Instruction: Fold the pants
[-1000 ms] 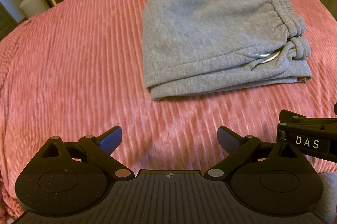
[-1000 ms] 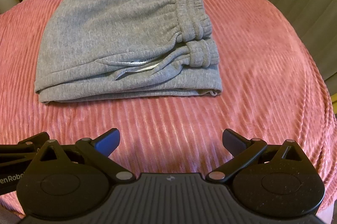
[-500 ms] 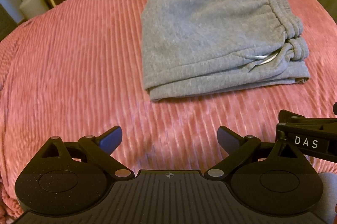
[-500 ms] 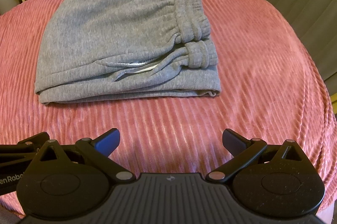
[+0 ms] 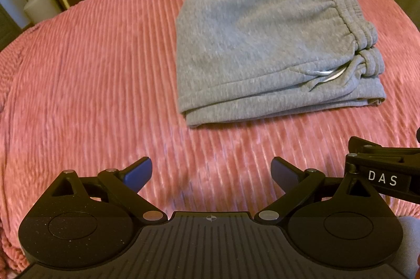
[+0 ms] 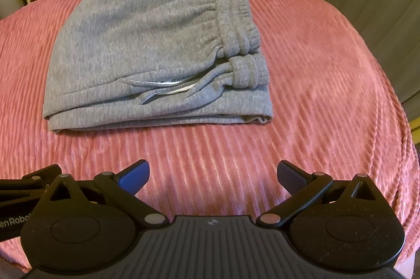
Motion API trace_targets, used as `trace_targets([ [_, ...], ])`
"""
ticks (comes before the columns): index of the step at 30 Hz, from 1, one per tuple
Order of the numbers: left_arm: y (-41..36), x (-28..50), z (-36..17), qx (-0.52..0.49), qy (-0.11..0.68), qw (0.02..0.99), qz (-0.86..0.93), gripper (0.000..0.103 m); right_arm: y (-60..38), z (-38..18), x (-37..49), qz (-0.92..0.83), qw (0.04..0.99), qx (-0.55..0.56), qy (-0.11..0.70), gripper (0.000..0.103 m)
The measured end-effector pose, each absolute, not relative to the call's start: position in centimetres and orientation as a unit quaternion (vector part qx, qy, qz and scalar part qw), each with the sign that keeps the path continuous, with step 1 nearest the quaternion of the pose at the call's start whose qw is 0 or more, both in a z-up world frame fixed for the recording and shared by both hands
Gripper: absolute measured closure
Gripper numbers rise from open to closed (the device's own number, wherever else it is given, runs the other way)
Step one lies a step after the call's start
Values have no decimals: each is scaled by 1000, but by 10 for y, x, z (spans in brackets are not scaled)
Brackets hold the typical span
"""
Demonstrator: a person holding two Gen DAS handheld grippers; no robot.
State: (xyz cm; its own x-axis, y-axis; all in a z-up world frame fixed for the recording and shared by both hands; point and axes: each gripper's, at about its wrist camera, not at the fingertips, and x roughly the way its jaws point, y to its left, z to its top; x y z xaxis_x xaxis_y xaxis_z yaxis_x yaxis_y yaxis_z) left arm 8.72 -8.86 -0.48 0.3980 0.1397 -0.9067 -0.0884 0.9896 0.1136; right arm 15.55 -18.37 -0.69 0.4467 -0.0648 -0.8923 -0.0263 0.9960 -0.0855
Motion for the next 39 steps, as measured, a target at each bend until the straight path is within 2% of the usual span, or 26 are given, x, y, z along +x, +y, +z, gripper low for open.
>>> trace_targets([
  [39,-92,86,2,29,537,841,65,3,-182,1,151,-18,855,-52,516,0],
])
